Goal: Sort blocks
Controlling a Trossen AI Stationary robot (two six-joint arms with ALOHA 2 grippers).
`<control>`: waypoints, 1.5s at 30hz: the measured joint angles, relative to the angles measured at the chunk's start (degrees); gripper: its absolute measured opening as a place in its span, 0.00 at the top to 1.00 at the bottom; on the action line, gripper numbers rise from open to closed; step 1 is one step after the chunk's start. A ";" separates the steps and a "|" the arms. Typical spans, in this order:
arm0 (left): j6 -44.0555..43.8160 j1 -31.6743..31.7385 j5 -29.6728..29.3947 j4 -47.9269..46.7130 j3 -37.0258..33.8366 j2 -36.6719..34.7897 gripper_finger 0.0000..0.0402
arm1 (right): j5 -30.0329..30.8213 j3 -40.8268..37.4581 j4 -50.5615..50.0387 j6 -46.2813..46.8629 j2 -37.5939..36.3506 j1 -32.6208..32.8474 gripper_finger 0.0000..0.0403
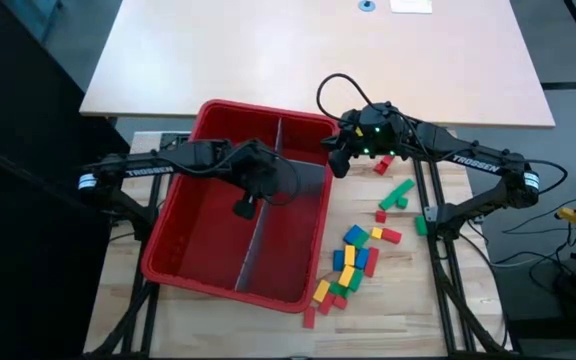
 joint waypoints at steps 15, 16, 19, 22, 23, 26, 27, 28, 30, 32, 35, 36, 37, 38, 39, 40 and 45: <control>-2.07 0.04 -9.70 -11.00 0.13 0.04 1.00 | -0.01 0.00 0.02 -0.95 0.00 0.00 1.00; -2.50 0.04 -9.69 -10.63 0.12 0.04 1.00 | -0.01 0.00 0.03 -0.95 0.00 0.00 1.00; -3.88 0.04 -9.71 -8.06 -0.09 -0.13 1.00 | -0.01 0.00 0.04 -0.95 0.00 0.00 1.00; -4.28 -0.33 -8.07 -5.73 0.62 -0.18 1.00 | -0.01 0.00 0.06 -0.93 -0.02 0.00 1.00; -4.24 -0.56 -7.79 -4.70 1.15 -0.18 1.00 | -0.01 0.00 0.04 -0.95 -0.08 0.00 1.00; -4.20 -0.61 -6.80 -2.00 1.97 -0.22 1.00 | -0.04 0.00 0.06 -0.95 -0.23 0.00 1.00; -4.18 -0.61 -6.80 -1.30 1.97 -0.22 1.00 | -0.02 0.00 0.06 -0.95 -0.33 0.00 1.00; -4.13 -0.61 -6.84 -0.80 1.96 -0.21 1.00 | -0.04 0.00 0.08 -0.95 -0.35 0.00 1.00; -3.93 -0.72 -6.81 -0.52 1.94 0.25 1.00 | -0.03 0.00 0.04 -0.95 -0.46 0.00 1.00; -3.68 -0.75 -6.77 -0.67 1.86 0.92 1.00 | -0.01 0.00 0.00 -0.95 -0.72 0.00 1.00; -3.57 -0.97 -6.79 -1.24 1.86 2.57 1.00 | -0.01 0.00 0.02 -0.99 -1.04 0.00 1.00; -3.29 -1.01 -7.10 -1.52 1.86 3.14 1.00 | -0.01 0.00 0.00 -0.99 -1.12 0.00 1.00; -3.14 -1.01 -7.45 -1.55 1.87 3.54 1.00 | -0.01 0.00 0.08 -1.02 -1.14 0.00 1.00; -3.10 -1.01 -8.22 -2.06 2.00 4.07 1.00 | -0.01 0.00 -0.02 -1.01 -1.19 0.00 1.00; -3.02 -1.05 -9.89 -2.86 2.10 4.47 1.00 | 0.00 0.00 -0.02 -1.00 -1.26 0.00 1.00; -2.94 -1.12 -12.23 -3.76 2.16 4.95 1.00 | 0.01 0.00 0.02 -0.98 -1.37 0.00 1.00; -4.70 -1.17 -18.65 -7.05 2.12 5.26 1.00 | 0.01 0.00 -0.02 -0.97 -1.60 0.00 1.00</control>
